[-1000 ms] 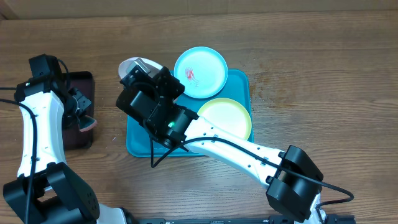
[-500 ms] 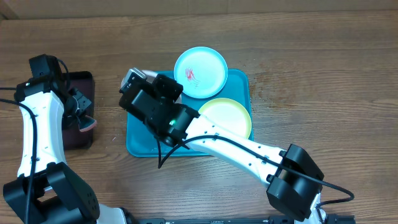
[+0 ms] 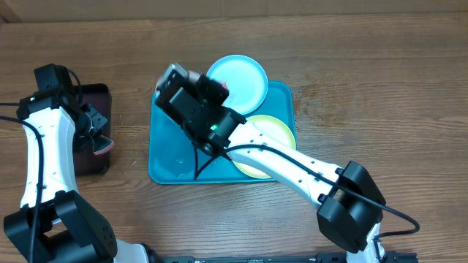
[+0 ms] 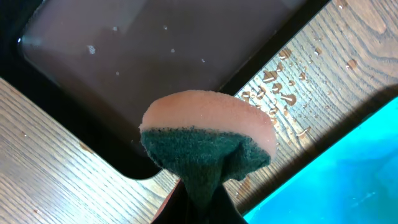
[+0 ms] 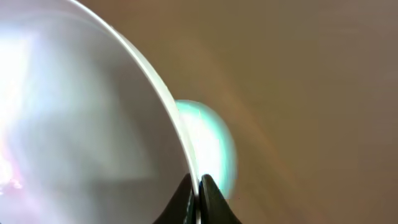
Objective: Clean dirty plates on tray and stack at the side
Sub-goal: 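Carry the white plate with the right gripper to the table's right side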
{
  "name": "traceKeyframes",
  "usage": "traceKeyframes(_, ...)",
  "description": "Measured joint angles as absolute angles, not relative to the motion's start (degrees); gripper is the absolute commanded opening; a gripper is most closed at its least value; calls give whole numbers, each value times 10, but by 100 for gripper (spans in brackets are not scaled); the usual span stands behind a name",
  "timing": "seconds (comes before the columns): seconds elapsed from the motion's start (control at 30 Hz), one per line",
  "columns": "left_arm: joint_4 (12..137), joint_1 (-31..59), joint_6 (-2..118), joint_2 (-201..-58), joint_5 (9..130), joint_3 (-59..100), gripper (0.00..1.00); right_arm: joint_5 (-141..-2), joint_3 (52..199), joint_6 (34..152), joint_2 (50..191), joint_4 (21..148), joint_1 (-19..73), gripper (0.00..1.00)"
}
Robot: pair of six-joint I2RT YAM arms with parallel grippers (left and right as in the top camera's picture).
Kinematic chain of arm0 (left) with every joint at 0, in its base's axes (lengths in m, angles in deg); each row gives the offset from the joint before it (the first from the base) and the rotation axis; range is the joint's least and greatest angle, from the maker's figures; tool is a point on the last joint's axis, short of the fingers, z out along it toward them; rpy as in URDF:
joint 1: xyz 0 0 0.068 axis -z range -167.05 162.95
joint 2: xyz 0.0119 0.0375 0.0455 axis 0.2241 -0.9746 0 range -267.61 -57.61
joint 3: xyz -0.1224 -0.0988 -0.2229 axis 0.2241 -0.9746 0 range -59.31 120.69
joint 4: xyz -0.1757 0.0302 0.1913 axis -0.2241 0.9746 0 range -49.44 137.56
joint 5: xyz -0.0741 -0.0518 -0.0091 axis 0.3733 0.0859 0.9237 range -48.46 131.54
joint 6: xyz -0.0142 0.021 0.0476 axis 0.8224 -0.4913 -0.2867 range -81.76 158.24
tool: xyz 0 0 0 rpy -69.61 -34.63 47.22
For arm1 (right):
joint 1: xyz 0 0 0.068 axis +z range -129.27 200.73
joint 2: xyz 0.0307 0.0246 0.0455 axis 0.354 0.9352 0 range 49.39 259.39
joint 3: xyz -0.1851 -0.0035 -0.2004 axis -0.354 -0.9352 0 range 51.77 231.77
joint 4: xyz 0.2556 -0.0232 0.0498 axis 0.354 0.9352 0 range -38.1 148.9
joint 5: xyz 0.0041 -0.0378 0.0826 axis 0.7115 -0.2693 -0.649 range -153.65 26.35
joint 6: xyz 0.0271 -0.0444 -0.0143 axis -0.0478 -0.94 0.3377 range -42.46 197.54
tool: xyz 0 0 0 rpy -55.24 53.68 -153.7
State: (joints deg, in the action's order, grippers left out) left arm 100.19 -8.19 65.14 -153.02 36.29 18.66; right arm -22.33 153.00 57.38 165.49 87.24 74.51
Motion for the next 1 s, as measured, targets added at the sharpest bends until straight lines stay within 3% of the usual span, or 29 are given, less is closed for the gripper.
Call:
traceKeyframes(0.17, 1002, -82, 651, -1530, 364, 186, 4, -356, 1530, 614, 1656, 884, 733, 4)
traceKeyframes(0.37, 1002, -82, 651, -1530, 364, 186, 4, -420, 1530, 756, 1647, 894, 658, 4)
traceKeyframes(0.67, 1000, -82, 651, -1530, 364, 186, 4, -689, 1533, 885, 1609, 1011, 378, 4)
traceKeyframes(1.0, 993, -82, 651, -1530, 364, 186, 4, -772, 1533, 913, 1631, 1122, 164, 4)
